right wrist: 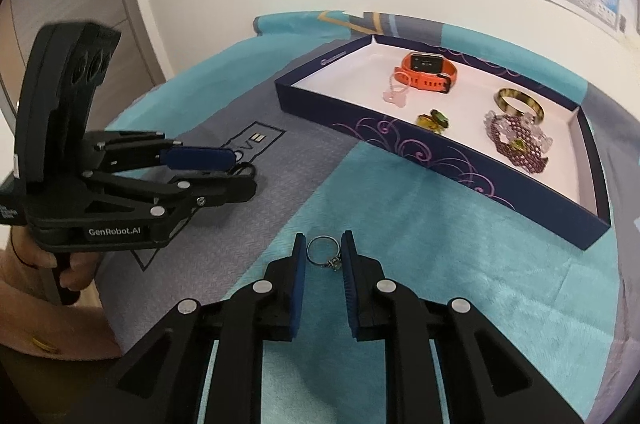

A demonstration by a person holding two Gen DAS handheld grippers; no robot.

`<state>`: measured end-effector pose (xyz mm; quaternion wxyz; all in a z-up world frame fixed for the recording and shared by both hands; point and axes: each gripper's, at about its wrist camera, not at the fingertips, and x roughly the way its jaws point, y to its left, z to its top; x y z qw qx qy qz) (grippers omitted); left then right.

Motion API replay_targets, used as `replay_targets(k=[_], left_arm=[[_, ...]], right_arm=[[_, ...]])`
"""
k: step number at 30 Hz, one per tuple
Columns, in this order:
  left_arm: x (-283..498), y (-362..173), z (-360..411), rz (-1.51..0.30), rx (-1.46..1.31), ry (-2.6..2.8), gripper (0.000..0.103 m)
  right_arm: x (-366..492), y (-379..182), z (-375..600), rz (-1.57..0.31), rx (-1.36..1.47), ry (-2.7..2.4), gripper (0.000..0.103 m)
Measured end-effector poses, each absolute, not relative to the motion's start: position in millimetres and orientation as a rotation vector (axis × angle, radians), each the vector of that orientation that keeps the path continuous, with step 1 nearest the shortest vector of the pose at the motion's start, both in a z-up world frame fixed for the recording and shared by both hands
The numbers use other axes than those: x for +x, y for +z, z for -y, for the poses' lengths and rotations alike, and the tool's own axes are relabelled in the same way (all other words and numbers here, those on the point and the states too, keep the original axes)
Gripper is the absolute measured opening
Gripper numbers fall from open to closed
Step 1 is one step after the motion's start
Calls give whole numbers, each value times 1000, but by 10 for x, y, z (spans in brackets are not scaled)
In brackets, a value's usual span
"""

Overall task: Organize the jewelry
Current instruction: 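Grasp the black rubber ring with the left tool while the right tool grasps the silver ring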

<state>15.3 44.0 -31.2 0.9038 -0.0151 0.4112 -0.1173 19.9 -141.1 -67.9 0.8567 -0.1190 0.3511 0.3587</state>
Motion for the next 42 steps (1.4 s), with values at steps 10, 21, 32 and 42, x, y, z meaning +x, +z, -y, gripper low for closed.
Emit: replay_targets(k=[10,21,32,42], left_arm=[[148,-329,-382,-852,17,-229,31],[146,-301,-371,-841,-3,-228,23],[172,-231,-301,-825,-20,-248,23],[213,-100,-201,-789,-7,-266,23]], right_arm=[[218,-659,1511,-735,-207,750,16],[247,-610,1625,-728,-160,742,16],[260,-557,1753,-718,-124,717,16],[333,-500,1860,-701,-103,694,16]])
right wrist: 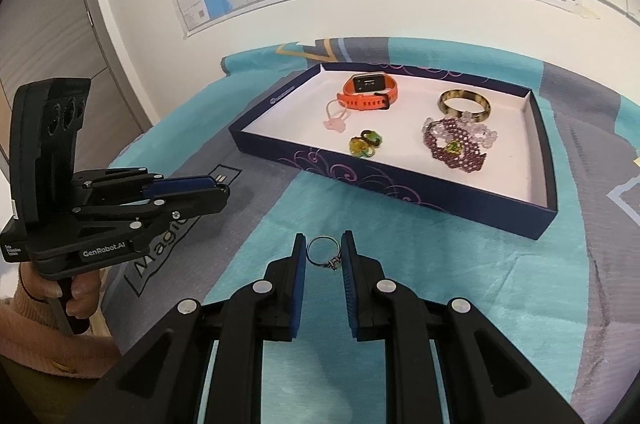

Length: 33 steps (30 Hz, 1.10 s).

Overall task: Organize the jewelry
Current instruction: 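Grasp the black rubber ring with the left tool while the right tool grasps the silver ring, then carry the black ring into the box with the left tool while the right tool carries the silver ring there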

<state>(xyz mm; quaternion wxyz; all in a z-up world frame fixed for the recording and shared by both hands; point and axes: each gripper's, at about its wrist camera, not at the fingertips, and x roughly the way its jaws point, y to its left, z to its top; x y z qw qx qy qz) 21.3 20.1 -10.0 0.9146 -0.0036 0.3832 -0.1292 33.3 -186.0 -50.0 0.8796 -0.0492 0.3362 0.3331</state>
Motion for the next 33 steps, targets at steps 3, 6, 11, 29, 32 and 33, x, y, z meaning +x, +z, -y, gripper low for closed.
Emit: replay_targets(k=[3,6,11,29,32,33], left_arm=[[234,-49,-173,-775,-4,-271,23],[261,-1,-149,-764,-2,-275,23],[310,75,-104,-744,7,-284,23],[522,214,36,-708,26,-302,23],[548,217,52,-707,25,-303,23],[560,220,54,-706,24,-304,23]], right_arm=[[350,-482,1898,-694,-98,687,16],[378,-459,1933,-685,-96,675,16],[428,-420,1993,-673,-90,658,16],[555,-260,2062,-627,-102,632,16],[587,-237,2064,-623,-106,627,16],[594,-232,2068,-623,-106,626,16]])
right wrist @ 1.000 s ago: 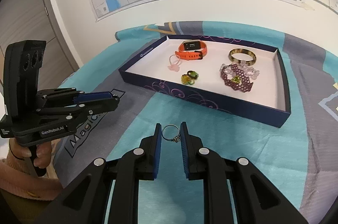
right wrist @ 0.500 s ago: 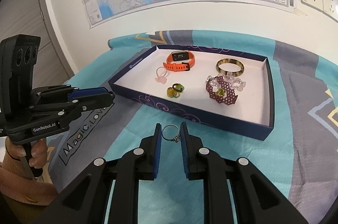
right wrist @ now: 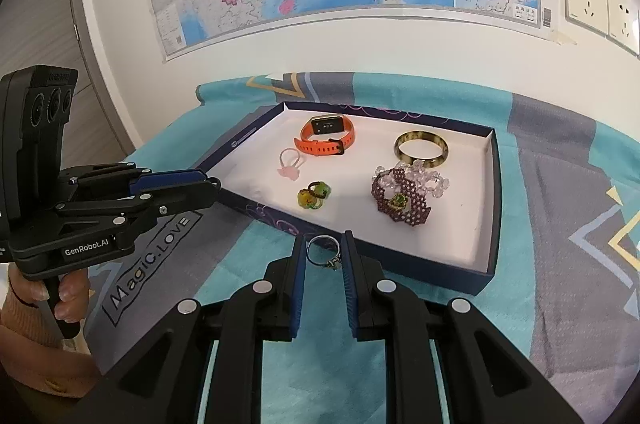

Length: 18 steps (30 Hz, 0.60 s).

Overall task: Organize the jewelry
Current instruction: 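Carry the black ring into the box with the left tool while the right tool carries the silver ring there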

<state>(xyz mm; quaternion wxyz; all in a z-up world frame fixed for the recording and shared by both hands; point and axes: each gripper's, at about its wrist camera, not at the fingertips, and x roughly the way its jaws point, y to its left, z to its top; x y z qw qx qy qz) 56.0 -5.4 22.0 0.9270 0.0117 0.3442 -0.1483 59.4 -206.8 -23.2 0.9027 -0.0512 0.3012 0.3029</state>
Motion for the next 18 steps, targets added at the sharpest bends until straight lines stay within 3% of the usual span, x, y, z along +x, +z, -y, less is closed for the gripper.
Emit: replay_targets(k=[18], left_arm=[[707,288,72,-684,14,-299,23]], right_arm=[[743,-147,2055,-608,-110,616,16]])
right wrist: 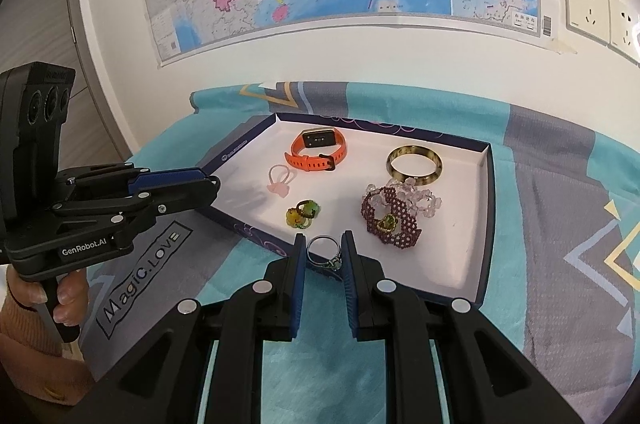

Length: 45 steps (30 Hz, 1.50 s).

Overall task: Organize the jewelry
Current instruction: 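Carry the black ring into the box with the left tool while the right tool carries the silver ring there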

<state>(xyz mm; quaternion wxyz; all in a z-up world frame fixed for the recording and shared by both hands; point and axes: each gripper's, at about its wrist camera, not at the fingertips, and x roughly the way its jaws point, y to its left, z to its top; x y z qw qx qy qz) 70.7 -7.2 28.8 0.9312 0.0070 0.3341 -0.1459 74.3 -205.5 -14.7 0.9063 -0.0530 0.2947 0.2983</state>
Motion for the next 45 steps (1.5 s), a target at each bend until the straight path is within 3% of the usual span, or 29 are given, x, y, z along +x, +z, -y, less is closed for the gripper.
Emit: replay_targets(k=[45], left_arm=[[951,287,130,-680,26,-288,23]], right_arm=[[994,-142,1971,-609,-124,603,16]])
